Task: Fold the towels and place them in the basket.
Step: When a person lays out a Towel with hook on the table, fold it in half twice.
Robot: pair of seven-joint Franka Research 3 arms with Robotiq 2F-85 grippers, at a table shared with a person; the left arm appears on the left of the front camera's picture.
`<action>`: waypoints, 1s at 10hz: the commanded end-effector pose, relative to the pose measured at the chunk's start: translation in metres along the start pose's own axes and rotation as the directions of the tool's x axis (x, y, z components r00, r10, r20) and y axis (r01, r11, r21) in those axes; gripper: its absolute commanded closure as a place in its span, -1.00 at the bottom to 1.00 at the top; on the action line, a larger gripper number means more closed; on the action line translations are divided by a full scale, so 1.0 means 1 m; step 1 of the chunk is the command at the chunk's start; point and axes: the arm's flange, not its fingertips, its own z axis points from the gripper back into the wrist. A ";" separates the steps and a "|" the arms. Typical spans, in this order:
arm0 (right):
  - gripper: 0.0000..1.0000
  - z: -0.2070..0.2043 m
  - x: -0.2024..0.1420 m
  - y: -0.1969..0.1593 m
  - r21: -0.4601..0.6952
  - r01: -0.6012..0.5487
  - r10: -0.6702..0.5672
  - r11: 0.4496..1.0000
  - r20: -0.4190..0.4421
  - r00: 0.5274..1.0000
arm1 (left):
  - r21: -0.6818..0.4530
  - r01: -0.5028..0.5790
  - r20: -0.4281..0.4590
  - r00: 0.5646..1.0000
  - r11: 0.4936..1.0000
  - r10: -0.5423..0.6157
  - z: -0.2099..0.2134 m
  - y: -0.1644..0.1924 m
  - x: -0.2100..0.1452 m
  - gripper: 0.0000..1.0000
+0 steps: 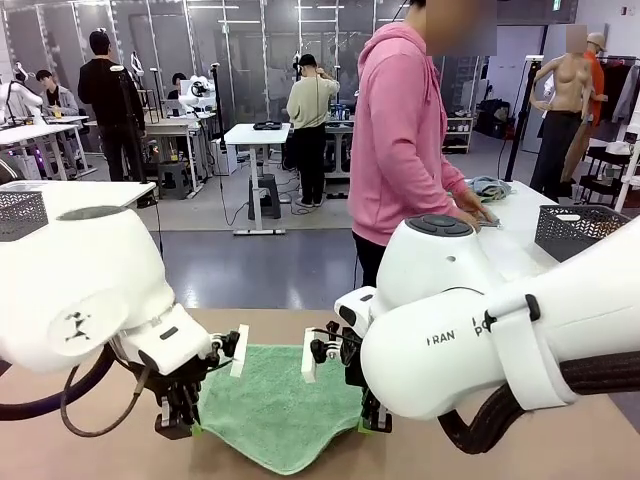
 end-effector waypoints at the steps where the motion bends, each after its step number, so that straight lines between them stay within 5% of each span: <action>1: 1.00 0.012 -0.010 0.004 -0.015 -0.010 0.010 1.000 0.000 1.000 | 0.021 -0.018 0.011 1.000 1.000 0.018 0.011 -0.013 -0.015 1.00; 10: 1.00 0.000 0.002 -0.115 -0.011 -0.047 0.046 0.999 -0.061 0.997 | 0.089 -0.057 -0.013 0.998 0.994 0.059 0.003 0.124 -0.006 1.00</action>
